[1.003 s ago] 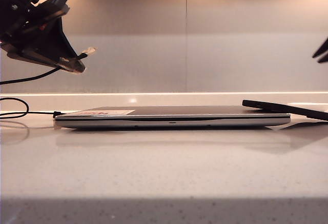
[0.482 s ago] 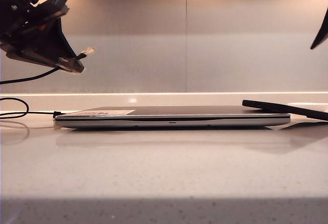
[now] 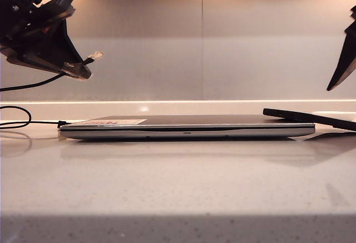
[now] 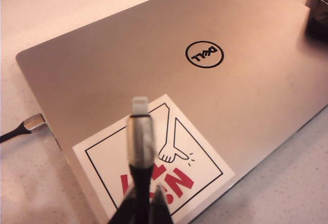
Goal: Pick up the charging cable and the phone, plug the charging cable into the charging port on the phone, and finally place them back on the table.
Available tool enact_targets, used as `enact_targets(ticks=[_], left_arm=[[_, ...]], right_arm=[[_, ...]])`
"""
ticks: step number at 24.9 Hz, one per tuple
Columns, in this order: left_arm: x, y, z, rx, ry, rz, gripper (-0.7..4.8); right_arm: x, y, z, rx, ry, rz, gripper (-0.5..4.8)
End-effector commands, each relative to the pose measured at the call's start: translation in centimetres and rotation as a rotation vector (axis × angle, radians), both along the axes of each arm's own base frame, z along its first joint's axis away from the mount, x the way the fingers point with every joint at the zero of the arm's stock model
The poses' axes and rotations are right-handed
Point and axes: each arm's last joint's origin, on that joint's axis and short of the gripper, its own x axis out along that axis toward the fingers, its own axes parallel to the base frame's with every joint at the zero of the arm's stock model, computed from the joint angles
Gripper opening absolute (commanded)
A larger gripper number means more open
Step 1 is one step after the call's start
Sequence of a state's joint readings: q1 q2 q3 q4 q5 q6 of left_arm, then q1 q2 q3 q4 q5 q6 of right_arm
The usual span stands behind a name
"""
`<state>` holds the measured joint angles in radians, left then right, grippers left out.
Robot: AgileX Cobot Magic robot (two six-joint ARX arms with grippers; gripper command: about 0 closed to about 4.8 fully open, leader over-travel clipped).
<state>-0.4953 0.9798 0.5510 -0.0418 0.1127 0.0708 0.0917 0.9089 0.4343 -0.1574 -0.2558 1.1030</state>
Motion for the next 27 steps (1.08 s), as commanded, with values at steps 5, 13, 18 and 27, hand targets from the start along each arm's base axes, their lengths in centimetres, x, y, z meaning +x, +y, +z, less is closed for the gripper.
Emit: enact_targets(ticks=[5, 13, 18, 27], left_arm=[[0.1, -0.1, 0.4, -0.012, -0.018, -0.004, -0.07], [0.1, -0.1, 0.5, -0.021, -0.034, -0.004, -0.07], [0.1, -0.1, 0.6, -0.023, -0.038, -0.004, -0.07], [0.1, -0.1, 0.6, -0.022, -0.037, -0.004, -0.07]], right_arm=[[1.8, 0.2, -0.7, 0.047, -0.011, -0.016, 4.08], [3.1, 0.3, -1.5, 0.094, -0.006, -0.045, 3.95], [3.7, 0.4, -2.2, 0.108, 0.009, -0.033, 3.95], [4.4, 0.5, -3.0, 0.119, 0.015, -0.043, 3.95]])
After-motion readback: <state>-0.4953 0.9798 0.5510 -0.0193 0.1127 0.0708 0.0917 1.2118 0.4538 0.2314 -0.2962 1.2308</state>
